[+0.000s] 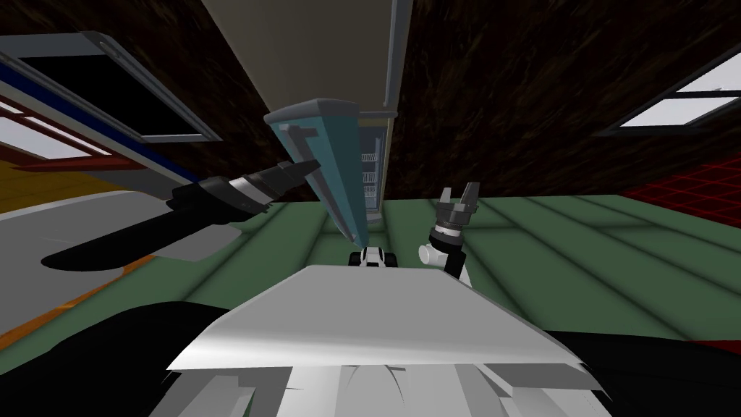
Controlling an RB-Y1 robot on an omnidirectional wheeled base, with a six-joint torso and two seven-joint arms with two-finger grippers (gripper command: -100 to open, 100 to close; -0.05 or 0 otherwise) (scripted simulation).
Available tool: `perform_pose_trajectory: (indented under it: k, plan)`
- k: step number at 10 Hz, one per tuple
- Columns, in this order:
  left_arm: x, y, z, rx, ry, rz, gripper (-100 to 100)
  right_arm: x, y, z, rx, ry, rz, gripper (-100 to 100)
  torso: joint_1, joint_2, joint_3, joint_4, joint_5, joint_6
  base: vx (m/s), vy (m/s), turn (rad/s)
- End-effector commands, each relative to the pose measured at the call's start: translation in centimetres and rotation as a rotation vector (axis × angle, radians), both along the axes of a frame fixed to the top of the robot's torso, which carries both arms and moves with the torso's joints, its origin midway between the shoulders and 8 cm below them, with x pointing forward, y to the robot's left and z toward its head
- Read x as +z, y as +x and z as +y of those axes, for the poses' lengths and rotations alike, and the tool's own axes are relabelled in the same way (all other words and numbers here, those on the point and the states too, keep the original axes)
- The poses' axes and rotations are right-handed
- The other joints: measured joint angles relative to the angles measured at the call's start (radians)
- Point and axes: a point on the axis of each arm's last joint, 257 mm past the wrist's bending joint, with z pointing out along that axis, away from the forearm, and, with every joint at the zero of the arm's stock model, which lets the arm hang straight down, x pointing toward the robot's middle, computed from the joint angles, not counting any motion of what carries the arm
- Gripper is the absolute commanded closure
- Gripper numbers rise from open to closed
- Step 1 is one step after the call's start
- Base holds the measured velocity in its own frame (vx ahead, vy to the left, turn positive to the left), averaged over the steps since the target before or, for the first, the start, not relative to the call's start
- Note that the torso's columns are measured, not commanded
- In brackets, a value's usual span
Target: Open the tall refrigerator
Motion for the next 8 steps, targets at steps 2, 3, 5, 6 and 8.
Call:
perform_pose_trajectory:
  k: [2, 3, 5, 6, 8]
  plan:
    - [0.0, -0.7, -1.6, -0.062, 0.000, 0.000, 100, 0.0, 0.0, 0.0, 0.000, 0.000, 0.000, 0, -0.006, -0.002, -0.001, -0.002, 0.000, 0.000, -0.078, 0.142, -0.064]
    - [0.0, -1.1, -2.2, -0.089, -0.001, 0.000, 100, 0.0, 0.0, 0.0, 0.000, 0.000, 0.000, 0, -0.006, -0.002, 0.000, -0.004, -0.001, 0.003, -0.104, 0.289, -0.131]
    - [0.0, -1.5, -2.8, -0.117, -0.001, -0.001, 100, 0.0, 0.0, 0.0, 0.000, 0.000, 0.000, 0, 0.001, 0.001, 0.003, -0.003, 0.003, 0.001, -0.118, 0.200, -0.106]
    - [0.0, -1.5, -2.8, -0.117, -0.001, -0.001, 100, 0.0, 0.0, 0.0, 0.000, 0.000, 0.000, 0, -0.001, 0.003, 0.005, -0.003, 0.003, 0.002, -0.108, 0.149, -0.051]
    - [0.1, -1.9, -3.4, -0.145, -0.002, -0.001, 100, 0.0, 0.0, 0.0, 0.000, 0.000, 0.000, 0, -0.005, 0.005, 0.007, -0.003, 0.001, 0.002, -0.094, 0.145, -0.094]
